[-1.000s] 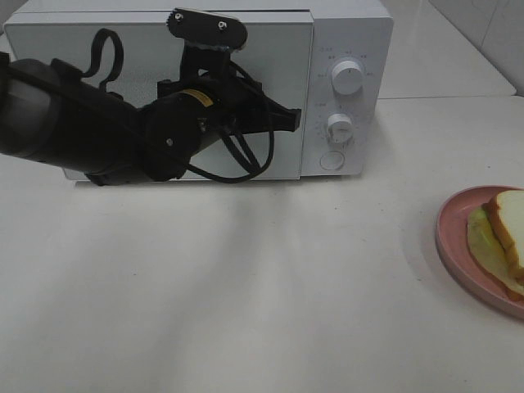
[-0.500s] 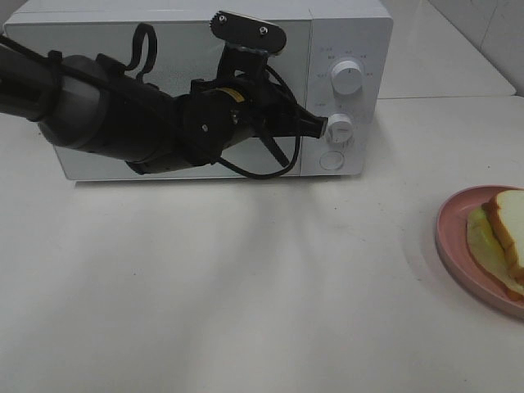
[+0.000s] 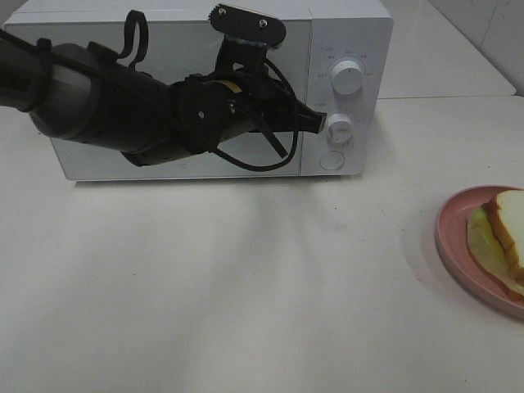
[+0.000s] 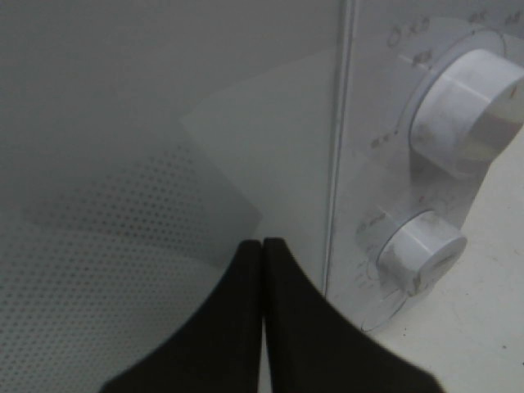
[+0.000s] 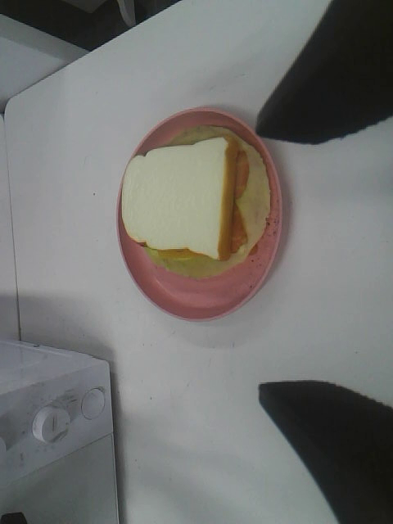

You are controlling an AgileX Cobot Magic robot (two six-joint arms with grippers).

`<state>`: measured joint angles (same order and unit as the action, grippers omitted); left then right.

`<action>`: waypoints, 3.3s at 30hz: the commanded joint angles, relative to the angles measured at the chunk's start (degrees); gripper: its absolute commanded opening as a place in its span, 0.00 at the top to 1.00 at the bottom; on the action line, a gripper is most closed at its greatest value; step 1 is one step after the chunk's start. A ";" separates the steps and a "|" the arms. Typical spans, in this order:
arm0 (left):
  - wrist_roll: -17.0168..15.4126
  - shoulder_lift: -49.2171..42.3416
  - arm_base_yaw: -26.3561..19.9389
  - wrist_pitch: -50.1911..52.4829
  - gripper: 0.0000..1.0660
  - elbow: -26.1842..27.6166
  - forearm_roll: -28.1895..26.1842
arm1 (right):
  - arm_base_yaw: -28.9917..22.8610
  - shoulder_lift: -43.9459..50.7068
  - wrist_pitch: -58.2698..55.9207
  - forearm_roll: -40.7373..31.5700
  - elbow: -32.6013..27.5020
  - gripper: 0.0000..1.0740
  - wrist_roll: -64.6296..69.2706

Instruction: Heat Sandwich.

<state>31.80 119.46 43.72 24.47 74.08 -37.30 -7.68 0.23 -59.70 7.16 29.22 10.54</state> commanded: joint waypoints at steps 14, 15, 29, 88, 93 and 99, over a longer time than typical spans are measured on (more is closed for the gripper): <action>0.00 -11.29 -0.06 6.65 1.00 -14.21 -2.86 | 0.34 1.43 0.00 -0.17 -0.06 0.29 -0.63; 0.00 -11.29 -0.06 6.65 1.00 -14.21 -2.86 | 0.34 1.43 0.00 -0.17 -0.06 0.29 -0.63; -0.34 -20.57 0.11 -7.56 0.30 -24.75 -3.09 | 0.34 1.43 0.00 -0.17 -0.06 0.29 -0.63; -19.54 -58.79 -50.82 -76.89 0.05 -35.29 20.40 | 0.34 1.43 0.00 -0.17 -0.06 0.29 -0.63; -21.94 -66.41 -50.82 -79.64 0.05 -36.73 23.55 | 0.34 1.43 0.00 -0.17 -0.06 0.29 -0.63; -22.35 -74.37 -50.82 -83.02 0.05 -37.24 24.98 | 0.34 1.43 0.00 -0.17 -0.06 0.29 -0.63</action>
<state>10.14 47.38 -6.93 -56.95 37.30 -12.49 -7.68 0.23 -59.70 7.16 29.22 10.54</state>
